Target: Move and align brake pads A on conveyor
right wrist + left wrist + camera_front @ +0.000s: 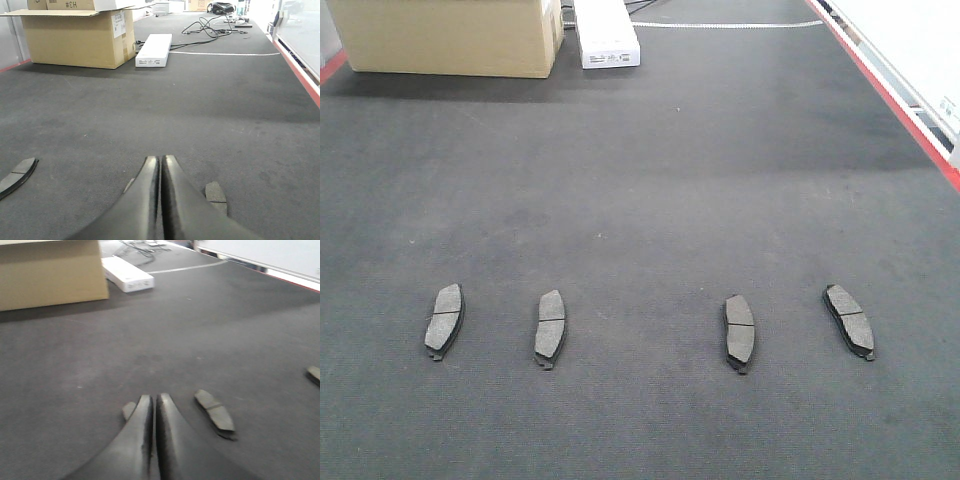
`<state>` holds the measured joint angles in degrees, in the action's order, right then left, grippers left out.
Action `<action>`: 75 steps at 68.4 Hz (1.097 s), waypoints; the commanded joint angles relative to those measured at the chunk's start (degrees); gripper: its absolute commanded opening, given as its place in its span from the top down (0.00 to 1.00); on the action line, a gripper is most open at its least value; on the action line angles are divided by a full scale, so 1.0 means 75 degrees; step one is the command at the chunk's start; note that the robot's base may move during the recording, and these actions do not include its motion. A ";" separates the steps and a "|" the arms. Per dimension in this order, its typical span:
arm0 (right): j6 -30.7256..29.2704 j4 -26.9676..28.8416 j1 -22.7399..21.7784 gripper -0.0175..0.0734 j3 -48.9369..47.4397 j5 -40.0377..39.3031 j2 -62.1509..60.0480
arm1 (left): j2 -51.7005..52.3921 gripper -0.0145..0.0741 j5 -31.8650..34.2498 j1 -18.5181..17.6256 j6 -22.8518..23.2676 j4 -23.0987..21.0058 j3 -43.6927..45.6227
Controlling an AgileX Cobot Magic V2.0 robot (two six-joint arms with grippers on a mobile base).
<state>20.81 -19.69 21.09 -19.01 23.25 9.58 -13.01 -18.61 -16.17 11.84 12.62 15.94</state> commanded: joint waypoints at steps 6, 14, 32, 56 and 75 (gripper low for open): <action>-0.0074 -0.0157 -0.0040 0.82 -0.0201 -0.0560 0.0095 | 0.0219 0.84 0.1764 0.1124 -0.0270 -0.0800 -0.0618; -0.0074 -0.0157 -0.0040 0.82 -0.0201 -0.0560 0.0095 | 0.0583 0.84 0.2481 0.1856 -0.0270 -0.1360 -0.1351; -0.0074 -0.0157 -0.0040 0.82 -0.0201 -0.0560 0.0095 | 0.1991 0.84 0.2291 0.2384 -0.0523 -0.1682 -0.2251; -0.0074 -0.0149 -0.0040 0.82 -0.0201 -0.0562 0.0095 | 0.1946 0.84 0.2315 0.2360 -0.0753 -0.1451 -0.2251; -0.0074 -0.0149 -0.0040 0.82 -0.0201 -0.0562 0.0095 | 0.1939 0.84 0.2330 0.2360 -0.0753 -0.1451 -0.2237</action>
<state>20.81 -19.69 21.09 -18.96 23.19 9.58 0.63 -5.20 1.70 6.22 1.70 -1.38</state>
